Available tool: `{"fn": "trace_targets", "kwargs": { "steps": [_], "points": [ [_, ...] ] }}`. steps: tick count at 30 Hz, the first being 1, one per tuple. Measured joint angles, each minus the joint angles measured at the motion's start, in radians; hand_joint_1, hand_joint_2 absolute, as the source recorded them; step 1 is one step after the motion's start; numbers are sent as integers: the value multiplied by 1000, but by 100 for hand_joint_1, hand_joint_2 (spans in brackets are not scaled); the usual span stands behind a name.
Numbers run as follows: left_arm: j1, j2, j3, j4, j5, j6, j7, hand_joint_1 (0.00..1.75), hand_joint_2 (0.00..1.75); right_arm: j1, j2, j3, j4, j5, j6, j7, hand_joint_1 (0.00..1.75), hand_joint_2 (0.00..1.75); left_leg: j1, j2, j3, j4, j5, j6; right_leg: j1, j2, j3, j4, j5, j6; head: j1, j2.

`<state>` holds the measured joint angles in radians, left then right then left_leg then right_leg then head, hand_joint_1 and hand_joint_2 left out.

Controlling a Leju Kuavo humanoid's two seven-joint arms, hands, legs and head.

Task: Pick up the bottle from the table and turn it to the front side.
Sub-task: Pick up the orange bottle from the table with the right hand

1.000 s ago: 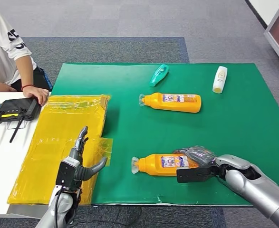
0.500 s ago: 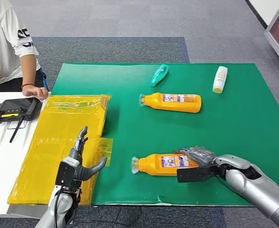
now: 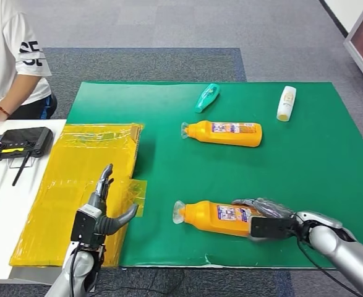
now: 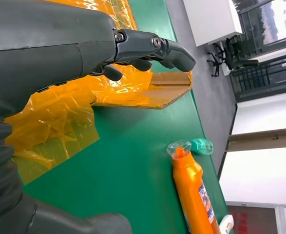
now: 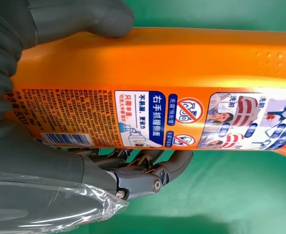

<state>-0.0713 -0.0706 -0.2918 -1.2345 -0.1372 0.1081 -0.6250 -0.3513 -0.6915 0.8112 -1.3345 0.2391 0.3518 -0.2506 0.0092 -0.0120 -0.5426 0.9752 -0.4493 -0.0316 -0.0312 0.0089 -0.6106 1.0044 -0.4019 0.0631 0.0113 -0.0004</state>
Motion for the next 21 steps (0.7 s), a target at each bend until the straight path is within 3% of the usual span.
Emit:
{"fn": "trace_targets", "kwargs": {
  "steps": [6,9,15,21],
  "points": [
    [-5,0,0,0,4,-4,-11,0,175,80,-8,-92,-25,-147,44,-122,175,175,0,0,-2,0,0,0,0,0,-1,0,0,0,0,0],
    [-7,0,0,0,8,-7,-14,0,175,126,18,-169,-34,-229,86,-200,175,175,0,0,-2,0,0,0,0,0,-2,0,0,0,0,0],
    [-8,0,1,0,8,-17,-14,0,175,204,148,-338,-47,-326,175,-288,175,175,0,0,-3,0,0,0,0,0,-3,0,0,0,0,0],
    [7,0,7,-11,-1,-14,-14,0,175,250,298,-495,-78,-393,225,-301,175,175,0,0,-3,0,0,0,0,0,-3,0,0,0,0,0]
  ]
}}
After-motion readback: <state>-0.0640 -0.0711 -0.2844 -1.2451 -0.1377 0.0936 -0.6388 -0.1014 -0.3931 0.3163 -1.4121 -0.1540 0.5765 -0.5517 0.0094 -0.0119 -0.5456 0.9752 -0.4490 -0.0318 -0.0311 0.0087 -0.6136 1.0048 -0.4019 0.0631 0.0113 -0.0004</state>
